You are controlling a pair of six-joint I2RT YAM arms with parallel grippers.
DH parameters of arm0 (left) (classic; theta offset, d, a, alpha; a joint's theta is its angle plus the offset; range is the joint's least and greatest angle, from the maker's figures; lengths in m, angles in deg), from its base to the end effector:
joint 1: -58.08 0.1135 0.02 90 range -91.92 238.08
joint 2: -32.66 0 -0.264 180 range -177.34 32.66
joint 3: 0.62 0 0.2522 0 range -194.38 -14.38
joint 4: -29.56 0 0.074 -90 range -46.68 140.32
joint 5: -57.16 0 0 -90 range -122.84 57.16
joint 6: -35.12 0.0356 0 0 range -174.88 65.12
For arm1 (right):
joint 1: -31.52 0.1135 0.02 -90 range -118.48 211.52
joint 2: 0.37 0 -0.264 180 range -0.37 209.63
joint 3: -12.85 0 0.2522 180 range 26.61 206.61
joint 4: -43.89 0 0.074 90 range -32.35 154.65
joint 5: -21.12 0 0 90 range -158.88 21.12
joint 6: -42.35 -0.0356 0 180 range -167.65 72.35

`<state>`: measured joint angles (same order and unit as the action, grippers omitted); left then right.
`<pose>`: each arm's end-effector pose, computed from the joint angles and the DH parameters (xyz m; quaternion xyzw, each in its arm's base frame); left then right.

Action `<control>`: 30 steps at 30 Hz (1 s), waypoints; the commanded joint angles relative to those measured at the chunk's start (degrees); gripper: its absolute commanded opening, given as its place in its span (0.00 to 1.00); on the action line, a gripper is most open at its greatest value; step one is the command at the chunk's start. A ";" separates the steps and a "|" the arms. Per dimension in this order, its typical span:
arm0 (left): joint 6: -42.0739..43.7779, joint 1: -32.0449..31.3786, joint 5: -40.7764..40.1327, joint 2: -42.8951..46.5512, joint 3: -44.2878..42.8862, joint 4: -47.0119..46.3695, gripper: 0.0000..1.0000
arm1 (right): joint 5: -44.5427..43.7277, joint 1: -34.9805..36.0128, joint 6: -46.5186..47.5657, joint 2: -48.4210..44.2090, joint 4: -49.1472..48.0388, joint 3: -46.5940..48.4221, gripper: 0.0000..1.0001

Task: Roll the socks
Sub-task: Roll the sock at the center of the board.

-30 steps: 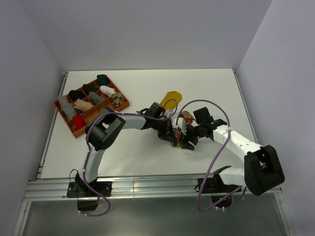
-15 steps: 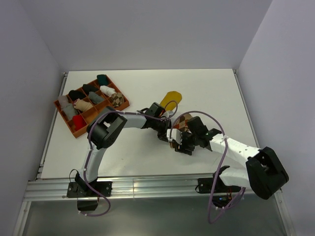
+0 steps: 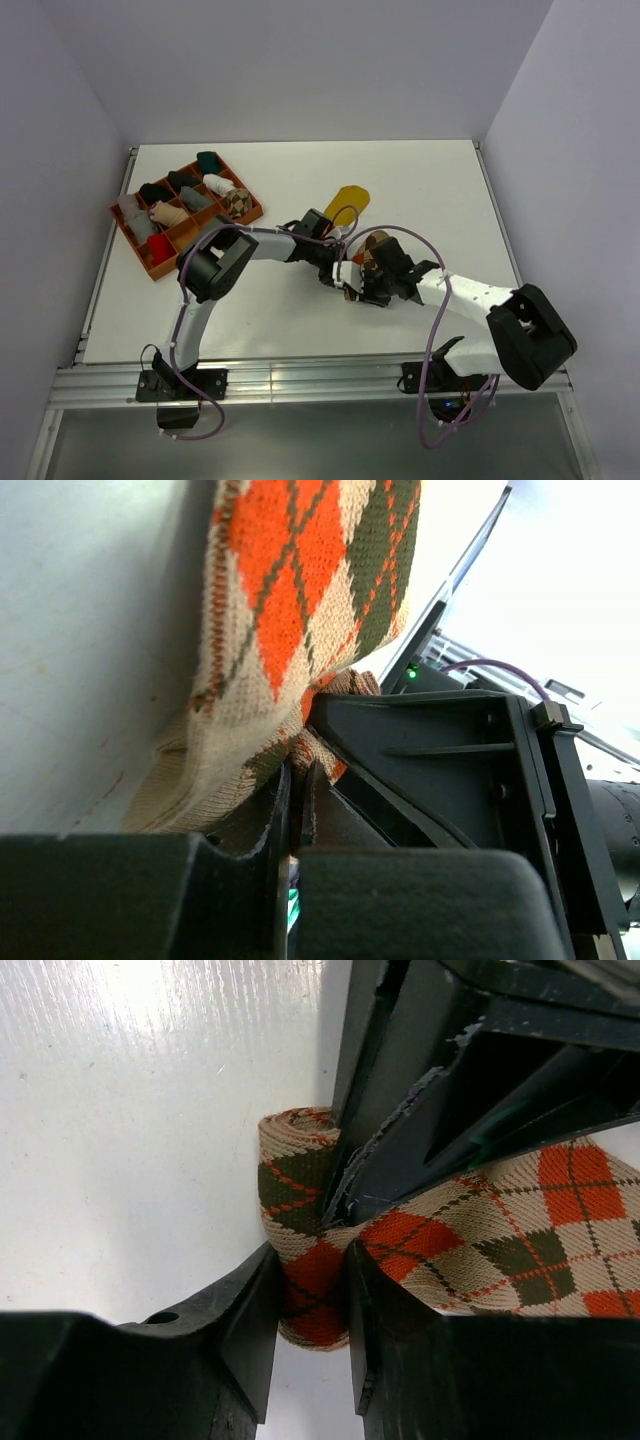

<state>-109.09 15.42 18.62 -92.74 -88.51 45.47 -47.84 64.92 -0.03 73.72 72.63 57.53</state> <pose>0.2976 -0.3121 0.0979 -0.0495 -0.8647 0.4850 0.1208 0.1799 0.1339 0.1525 -0.6522 0.6863 0.1408 0.2894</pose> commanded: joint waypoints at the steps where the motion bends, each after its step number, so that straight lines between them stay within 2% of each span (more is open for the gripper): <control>1: -2.47 0.20 -1.18 2.97 2.58 -4.43 0.08 | 0.66 0.34 -0.77 2.02 2.57 2.47 0.27; 4: -4.49 0.64 -3.38 5.87 5.21 -8.56 0.16 | 6.54 -1.32 0.28 5.61 10.81 7.46 0.26; 10: -6.60 0.99 -9.89 10.70 8.56 -13.13 0.21 | 19.02 -9.75 7.40 17.29 29.38 19.17 0.27; 19: -4.15 0.82 -22.61 16.94 12.07 -14.36 0.23 | 25.71 -17.84 15.13 34.96 50.04 33.93 0.28; 22: -0.99 0.64 -26.57 18.44 13.39 -14.63 0.26 | 27.04 -19.16 17.77 40.41 56.19 38.33 0.29; 30: 18.08 -3.22 -38.54 20.29 13.04 -14.19 0.26 | 28.09 -21.19 17.34 49.57 63.40 46.85 0.29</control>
<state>-101.49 14.35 -13.36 -75.13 -75.44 33.21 -19.78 44.31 15.51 121.17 130.42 101.37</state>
